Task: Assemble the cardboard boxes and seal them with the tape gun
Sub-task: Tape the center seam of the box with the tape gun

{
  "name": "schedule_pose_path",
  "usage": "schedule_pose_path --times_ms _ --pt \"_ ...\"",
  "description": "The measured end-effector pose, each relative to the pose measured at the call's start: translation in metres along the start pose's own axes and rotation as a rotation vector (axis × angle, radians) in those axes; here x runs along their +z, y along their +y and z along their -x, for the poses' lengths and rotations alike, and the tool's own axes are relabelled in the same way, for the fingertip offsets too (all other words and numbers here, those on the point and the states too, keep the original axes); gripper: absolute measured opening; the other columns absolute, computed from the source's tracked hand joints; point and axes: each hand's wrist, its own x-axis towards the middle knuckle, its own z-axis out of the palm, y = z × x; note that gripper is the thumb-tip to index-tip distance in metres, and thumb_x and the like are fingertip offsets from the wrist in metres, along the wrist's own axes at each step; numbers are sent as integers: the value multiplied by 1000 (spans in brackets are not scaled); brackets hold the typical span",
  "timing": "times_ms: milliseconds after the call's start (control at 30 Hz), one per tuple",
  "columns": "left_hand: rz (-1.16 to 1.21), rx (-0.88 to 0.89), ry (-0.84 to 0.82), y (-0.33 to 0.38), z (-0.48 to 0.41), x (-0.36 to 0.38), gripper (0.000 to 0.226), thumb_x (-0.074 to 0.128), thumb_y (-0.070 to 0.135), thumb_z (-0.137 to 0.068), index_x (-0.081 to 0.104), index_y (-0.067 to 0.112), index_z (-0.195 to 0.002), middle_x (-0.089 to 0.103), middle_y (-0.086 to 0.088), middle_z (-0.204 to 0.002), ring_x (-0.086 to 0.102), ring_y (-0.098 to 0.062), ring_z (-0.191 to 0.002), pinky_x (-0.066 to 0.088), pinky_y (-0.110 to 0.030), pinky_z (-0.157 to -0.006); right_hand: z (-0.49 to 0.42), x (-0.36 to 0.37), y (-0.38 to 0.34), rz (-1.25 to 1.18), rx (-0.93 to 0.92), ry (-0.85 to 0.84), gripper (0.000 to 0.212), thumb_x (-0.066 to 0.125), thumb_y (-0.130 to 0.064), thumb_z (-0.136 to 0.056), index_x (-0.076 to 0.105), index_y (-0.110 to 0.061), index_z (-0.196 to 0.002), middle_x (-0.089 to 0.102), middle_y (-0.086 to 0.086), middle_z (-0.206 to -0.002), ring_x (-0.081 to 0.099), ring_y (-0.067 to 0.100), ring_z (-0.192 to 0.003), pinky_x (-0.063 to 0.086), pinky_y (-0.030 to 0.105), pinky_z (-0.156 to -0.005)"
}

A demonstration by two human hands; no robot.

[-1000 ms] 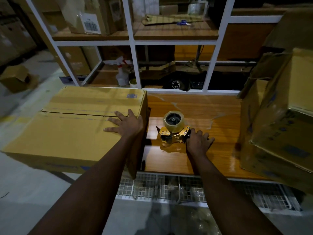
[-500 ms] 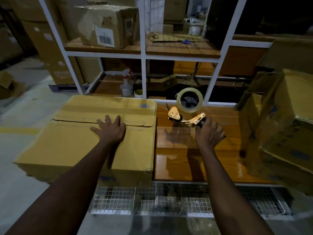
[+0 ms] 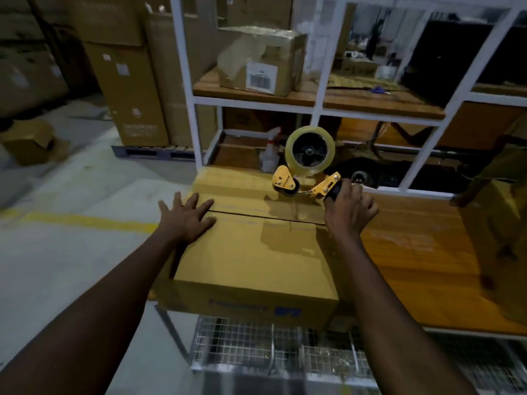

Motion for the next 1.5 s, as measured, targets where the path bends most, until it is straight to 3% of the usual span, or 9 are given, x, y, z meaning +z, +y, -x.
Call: schedule_pose_path --times_ms 233,633,767,867,967,1100,1200,1333,1500 --pt "388 -18 -63 -38 6 14 70 34 69 -94 11 45 -155 -7 7 -166 -5 -38 -150 11 -65 -115 21 14 -69 1 -141 34 44 69 -32 -86 52 -19 -124 55 10 -120 47 35 -108 30 45 -94" --pt "864 -117 30 81 39 28 64 50 54 -96 24 41 -153 -2 -1 -166 1 -41 -149 12 -67 -113 20 8 -100 -46 -177 101 43 69 -30 -85 54 -19 -123 56 10 -115 48 35 -104 29 46 -95" --pt "866 -126 363 95 44 25 50 46 42 -98 38 30 -146 42 -7 -152 30 -30 -144 21 -62 -113 16 1 -96 -63 -200 132 43 70 -29 -84 54 -20 -122 56 9 -115 48 34 -105 29 46 -97" --pt "1077 -243 572 87 43 1 31 52 29 -96 56 23 -126 70 -4 -112 64 -22 -99 51 -42 -85 11 -4 -94 -71 -217 159 43 70 -29 -83 54 -19 -121 57 9 -114 48 34 -103 29 45 -96" --pt "1835 -396 197 84 38 -30 18 46 24 -99 55 14 -112 74 -12 -97 63 -22 -59 47 -32 -53 9 -6 -95 -66 -223 164 43 70 -29 -82 54 -18 -121 56 10 -114 47 35 -103 28 45 -96" --pt "2227 -368 -278 83 32 -46 28 46 41 -102 47 13 -106 75 -13 -85 71 -24 -62 55 -28 -50 11 -5 -97 -78 -229 150 42 70 -28 -82 53 -18 -120 56 10 -112 47 34 -102 27 45 -95" --pt "2337 -363 -361 83 32 -51 33 54 41 -99 46 10 -108 75 -12 -81 72 -23 -59 58 -27 -49 12 -3 -97 -79 -236 139 42 70 -28 -82 53 -19 -119 56 10 -112 47 34 -102 27 45 -95" --pt "2386 -416 -394 88 33 -51 17 56 16 -99 60 1 -93 71 -7 -65 67 -16 -49 56 -23 -46 12 1 -97 -94 -227 117 40 71 -30 -82 54 -21 -118 56 7 -113 47 32 -103 28 44 -96" --pt "2461 -440 -324 91 32 -49 10 57 3 -96 61 -2 -88 68 -10 -62 65 -14 -47 54 -21 -45 12 4 -95 -111 -223 74 38 66 -31 -86 52 -20 -119 55 8 -113 47 32 -104 28 44 -93"
